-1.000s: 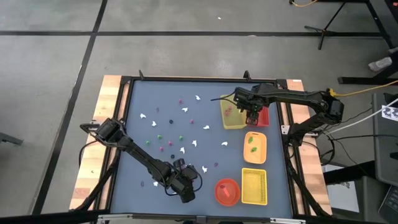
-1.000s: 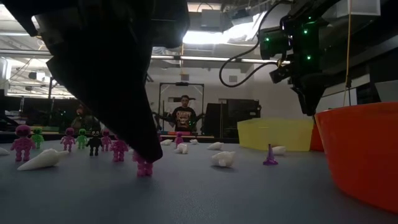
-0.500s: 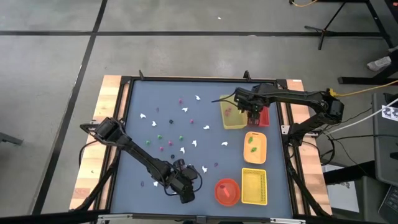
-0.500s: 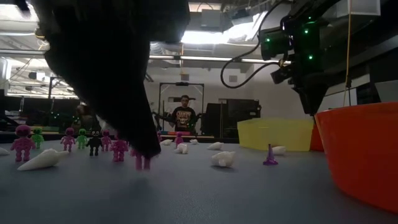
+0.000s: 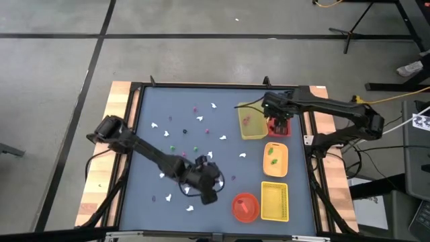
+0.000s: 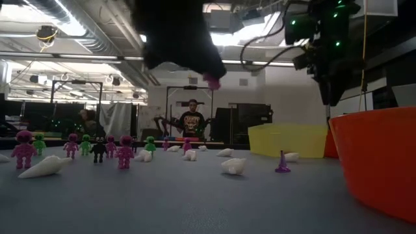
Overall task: Sort Halloween decoration
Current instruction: Put the pink skeleton toy into the top yellow bin
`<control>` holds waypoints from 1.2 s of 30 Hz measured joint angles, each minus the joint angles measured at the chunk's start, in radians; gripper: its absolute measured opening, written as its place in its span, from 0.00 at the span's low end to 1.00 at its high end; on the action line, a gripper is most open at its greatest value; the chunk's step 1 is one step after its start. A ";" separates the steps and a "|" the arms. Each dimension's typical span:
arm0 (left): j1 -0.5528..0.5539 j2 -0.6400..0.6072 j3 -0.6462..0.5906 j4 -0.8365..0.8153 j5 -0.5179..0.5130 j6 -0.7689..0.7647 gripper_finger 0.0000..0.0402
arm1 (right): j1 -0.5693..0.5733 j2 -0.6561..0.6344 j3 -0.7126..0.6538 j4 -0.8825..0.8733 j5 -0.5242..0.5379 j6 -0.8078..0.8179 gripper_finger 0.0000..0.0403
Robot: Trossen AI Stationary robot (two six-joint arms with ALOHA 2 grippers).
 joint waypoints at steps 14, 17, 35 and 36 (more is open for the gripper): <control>0.308 -0.002 0.000 0.270 0.031 0.489 0.05 | 0.000 -0.169 0.000 0.006 -0.069 0.004 0.45; 0.370 -0.002 0.000 0.328 0.073 0.558 0.05 | 0.000 -0.169 0.000 0.007 -0.135 0.004 0.45; 0.576 0.155 0.000 0.757 0.192 0.702 0.05 | 0.000 -0.169 0.000 0.104 -0.190 0.004 0.45; 0.580 0.170 0.000 0.765 0.192 0.702 0.05 | 0.000 -0.169 0.000 0.110 -0.190 0.004 0.45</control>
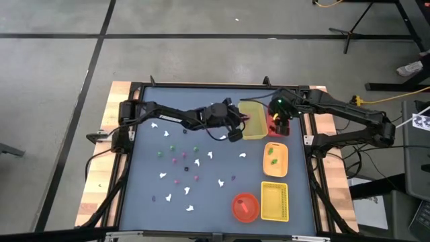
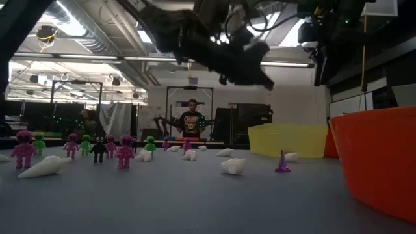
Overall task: Sort Halloween decoration
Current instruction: Put the pink skeleton toy into the top yellow bin, then put the black skeleton toy into the red box
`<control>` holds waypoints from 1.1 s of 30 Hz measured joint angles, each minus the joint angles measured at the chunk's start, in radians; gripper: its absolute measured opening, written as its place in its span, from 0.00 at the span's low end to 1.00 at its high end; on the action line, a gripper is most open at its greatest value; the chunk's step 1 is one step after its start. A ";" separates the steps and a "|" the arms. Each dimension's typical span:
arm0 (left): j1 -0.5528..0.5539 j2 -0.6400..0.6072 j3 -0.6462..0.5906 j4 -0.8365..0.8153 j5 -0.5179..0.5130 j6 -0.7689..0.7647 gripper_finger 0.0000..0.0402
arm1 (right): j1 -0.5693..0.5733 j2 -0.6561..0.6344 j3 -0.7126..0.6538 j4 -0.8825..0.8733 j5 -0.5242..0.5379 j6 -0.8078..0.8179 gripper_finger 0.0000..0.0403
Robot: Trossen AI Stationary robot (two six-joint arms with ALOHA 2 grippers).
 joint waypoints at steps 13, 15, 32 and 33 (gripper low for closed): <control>0.016 0.103 0.000 0.030 -0.005 -0.010 0.07 | 0.000 0.000 0.000 0.003 0.000 0.000 0.45; 0.016 0.103 0.000 0.026 -0.004 -0.010 0.09 | 0.000 0.000 0.000 0.003 0.000 0.000 0.45; 0.016 0.102 0.000 0.047 -0.008 -0.013 0.38 | 0.000 0.000 0.000 0.003 0.000 0.000 0.45; 0.016 0.102 0.000 0.047 -0.008 -0.013 0.39 | 0.000 0.000 0.000 0.003 0.000 0.000 0.45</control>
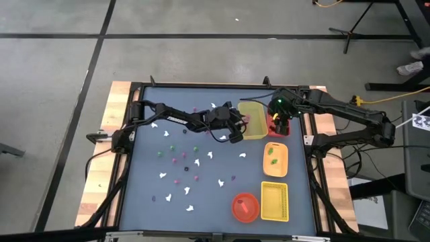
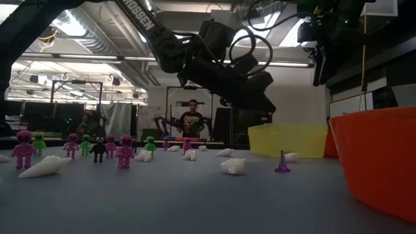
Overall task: Sort Halloween decoration
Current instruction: Put the black skeleton toy into the red box
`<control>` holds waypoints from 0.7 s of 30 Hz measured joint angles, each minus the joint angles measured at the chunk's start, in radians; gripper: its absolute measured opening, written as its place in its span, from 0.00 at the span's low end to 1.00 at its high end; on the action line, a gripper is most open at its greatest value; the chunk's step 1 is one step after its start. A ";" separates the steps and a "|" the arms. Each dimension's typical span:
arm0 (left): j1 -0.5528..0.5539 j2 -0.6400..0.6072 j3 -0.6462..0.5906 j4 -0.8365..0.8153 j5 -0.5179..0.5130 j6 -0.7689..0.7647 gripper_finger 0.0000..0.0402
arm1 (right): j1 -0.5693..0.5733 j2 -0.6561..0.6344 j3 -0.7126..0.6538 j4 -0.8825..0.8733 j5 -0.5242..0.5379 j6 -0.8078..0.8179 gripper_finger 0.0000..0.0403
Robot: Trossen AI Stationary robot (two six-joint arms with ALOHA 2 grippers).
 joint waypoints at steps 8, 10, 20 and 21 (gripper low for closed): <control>0.000 0.000 0.000 -0.001 0.000 -0.001 0.46 | 0.000 0.000 0.000 0.000 0.000 0.000 0.45; 0.000 0.000 0.000 -0.001 0.000 -0.001 0.47 | 0.000 0.000 0.000 0.000 0.000 0.000 0.45; 0.000 0.000 0.000 -0.001 0.000 -0.001 0.49 | 0.000 0.000 0.000 0.000 0.000 0.000 0.45; 0.000 0.000 0.000 0.000 0.000 -0.001 0.49 | 0.000 0.000 0.000 0.000 0.000 0.000 0.45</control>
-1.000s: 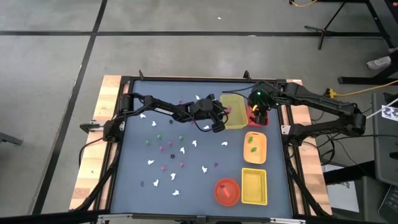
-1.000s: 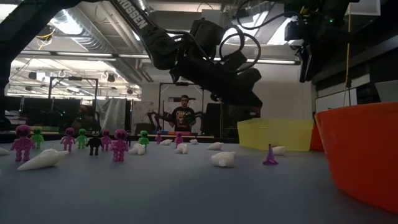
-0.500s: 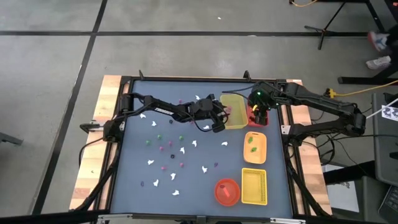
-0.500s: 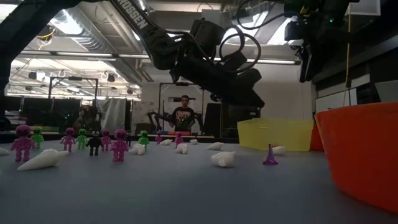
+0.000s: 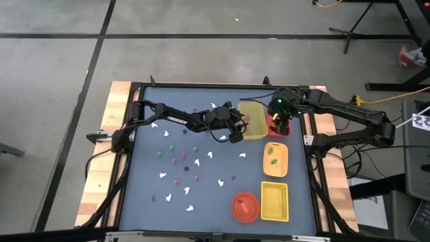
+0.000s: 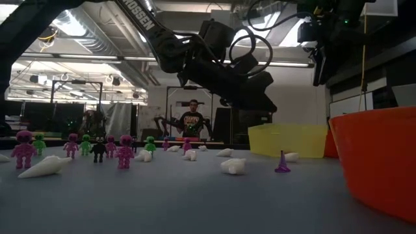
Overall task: Sort Halloween decoration
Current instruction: Put the black skeleton toy into the red box
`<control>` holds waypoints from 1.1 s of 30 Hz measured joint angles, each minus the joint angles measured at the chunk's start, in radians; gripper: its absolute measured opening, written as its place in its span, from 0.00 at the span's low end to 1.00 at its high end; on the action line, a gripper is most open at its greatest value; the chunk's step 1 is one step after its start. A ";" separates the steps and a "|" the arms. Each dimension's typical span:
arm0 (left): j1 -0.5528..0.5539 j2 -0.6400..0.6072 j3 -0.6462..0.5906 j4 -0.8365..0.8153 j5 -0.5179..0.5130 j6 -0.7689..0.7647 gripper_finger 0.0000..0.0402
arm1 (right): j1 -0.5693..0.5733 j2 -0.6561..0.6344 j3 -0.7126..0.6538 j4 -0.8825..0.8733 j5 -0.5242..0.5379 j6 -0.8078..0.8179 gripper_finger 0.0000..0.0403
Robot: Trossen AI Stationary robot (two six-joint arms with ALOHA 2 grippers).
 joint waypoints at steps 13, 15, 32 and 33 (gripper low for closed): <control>0.000 0.000 0.000 0.001 0.000 0.000 0.49 | 0.000 0.000 0.000 0.000 0.000 0.000 0.45; 0.000 0.000 0.000 0.001 0.000 0.000 0.48 | 0.000 0.000 0.000 0.000 0.000 0.000 0.45; -0.023 -0.100 0.000 -0.109 -0.001 0.003 0.48 | 0.000 0.000 0.000 0.000 0.001 0.000 0.45; -0.027 -0.115 0.000 -0.132 -0.001 0.003 0.48 | 0.000 0.000 0.000 0.000 0.000 0.000 0.45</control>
